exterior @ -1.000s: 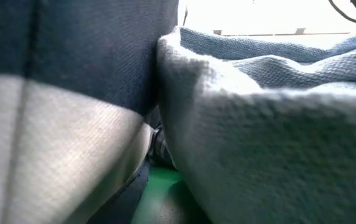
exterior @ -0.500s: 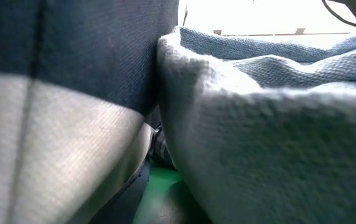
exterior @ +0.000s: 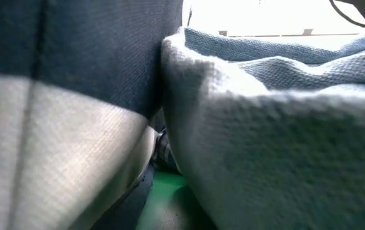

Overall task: Sort clothes
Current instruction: Put the light brown shorts into the blue laundry organizer

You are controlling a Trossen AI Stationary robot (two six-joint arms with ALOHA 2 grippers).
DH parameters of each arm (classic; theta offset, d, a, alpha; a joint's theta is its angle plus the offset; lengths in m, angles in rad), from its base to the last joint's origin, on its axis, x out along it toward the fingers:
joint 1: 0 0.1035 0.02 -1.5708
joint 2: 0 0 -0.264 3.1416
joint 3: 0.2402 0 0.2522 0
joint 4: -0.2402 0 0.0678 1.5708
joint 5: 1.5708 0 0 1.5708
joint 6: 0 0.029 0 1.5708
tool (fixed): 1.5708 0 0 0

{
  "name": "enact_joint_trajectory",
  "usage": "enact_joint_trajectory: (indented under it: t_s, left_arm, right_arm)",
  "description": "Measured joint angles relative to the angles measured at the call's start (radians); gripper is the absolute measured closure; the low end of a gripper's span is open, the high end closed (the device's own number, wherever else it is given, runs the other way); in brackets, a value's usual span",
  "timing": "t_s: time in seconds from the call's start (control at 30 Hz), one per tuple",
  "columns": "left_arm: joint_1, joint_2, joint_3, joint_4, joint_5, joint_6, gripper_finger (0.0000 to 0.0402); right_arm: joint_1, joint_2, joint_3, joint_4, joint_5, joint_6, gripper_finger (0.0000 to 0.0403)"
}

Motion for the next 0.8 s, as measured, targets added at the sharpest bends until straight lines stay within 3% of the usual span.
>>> enact_joint_trajectory:
  t_s: [0.8]
  left_arm:
    - [-0.013,0.031,0.0,-0.003,0.0,0.011,0.0215]
  right_arm:
    - [-0.002,0.0,0.0,0.008,0.001,-0.005,0.0381]
